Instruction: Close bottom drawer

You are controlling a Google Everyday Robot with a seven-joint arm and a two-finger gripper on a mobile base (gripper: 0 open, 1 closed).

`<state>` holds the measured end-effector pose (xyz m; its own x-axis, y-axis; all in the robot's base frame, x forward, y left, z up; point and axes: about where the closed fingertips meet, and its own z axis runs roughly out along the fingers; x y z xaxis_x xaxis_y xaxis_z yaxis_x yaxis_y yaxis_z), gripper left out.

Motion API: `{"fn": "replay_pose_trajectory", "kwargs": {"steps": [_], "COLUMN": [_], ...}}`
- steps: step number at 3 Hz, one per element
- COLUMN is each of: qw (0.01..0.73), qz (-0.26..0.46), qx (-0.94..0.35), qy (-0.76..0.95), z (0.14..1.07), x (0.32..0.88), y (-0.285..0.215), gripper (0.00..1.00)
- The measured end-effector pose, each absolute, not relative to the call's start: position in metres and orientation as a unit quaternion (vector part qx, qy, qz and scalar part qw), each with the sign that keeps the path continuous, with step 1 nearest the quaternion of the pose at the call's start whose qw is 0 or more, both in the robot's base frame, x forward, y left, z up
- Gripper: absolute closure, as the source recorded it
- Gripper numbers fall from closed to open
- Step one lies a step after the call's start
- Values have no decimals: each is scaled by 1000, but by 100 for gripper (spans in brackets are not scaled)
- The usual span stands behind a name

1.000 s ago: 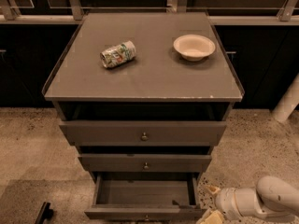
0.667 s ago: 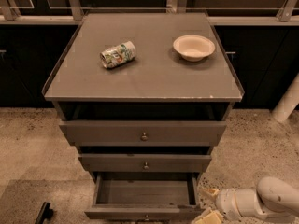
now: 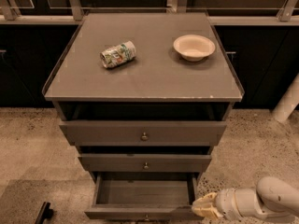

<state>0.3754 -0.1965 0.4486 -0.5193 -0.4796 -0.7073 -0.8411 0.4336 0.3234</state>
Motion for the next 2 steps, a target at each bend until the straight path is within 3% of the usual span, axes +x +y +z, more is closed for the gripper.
{"fn": "replay_pose_trajectory", "kwargs": {"steps": [1,2], "qw": [273,293], "qz": [342,356], "qx": [-389,-370], "qy": [810,806], "z": [434,395], "x": [382,403], "y": [-195,-191], "gripper": [89,100]}}
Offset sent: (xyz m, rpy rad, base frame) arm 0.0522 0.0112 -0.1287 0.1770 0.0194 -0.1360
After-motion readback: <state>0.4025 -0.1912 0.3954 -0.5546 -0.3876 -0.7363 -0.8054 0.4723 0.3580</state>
